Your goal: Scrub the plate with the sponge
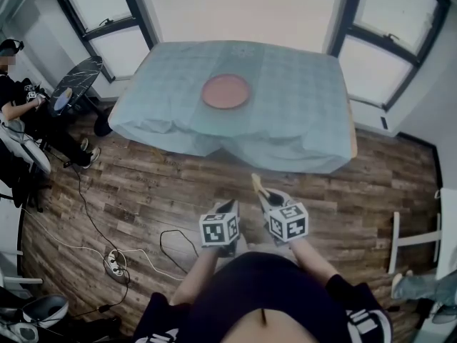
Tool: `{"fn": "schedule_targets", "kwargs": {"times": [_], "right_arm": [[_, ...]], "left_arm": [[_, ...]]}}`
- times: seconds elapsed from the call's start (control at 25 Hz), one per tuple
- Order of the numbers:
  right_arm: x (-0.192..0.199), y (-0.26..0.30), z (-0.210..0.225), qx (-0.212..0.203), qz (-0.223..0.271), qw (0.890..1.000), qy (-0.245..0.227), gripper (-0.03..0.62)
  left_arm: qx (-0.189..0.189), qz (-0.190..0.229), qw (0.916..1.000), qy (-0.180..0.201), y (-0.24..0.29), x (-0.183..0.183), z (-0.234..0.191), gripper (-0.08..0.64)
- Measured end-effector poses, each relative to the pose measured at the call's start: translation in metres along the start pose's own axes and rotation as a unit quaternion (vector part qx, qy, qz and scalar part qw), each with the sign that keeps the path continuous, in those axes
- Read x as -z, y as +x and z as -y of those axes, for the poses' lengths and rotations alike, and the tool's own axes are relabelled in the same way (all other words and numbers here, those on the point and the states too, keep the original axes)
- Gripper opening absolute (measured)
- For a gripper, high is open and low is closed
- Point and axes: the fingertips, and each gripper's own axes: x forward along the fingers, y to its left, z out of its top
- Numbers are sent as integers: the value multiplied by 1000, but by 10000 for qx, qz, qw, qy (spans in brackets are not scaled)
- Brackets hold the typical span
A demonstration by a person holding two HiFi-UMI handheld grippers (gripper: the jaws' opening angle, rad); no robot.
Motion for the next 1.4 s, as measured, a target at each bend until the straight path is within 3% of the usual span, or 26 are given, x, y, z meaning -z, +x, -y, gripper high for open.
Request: {"fn": "schedule_targets", "kwargs": {"times": [0.64, 1.4], "right_arm": [[-11, 32, 4, -175, -127, 9997, -117, 35], [-86, 132, 45, 78, -62, 9999, 96, 35]], "left_arm": [[61, -53, 9999, -89, 29, -25, -18, 12], [215, -156, 9996, 39, 94, -130, -80, 12]]}}
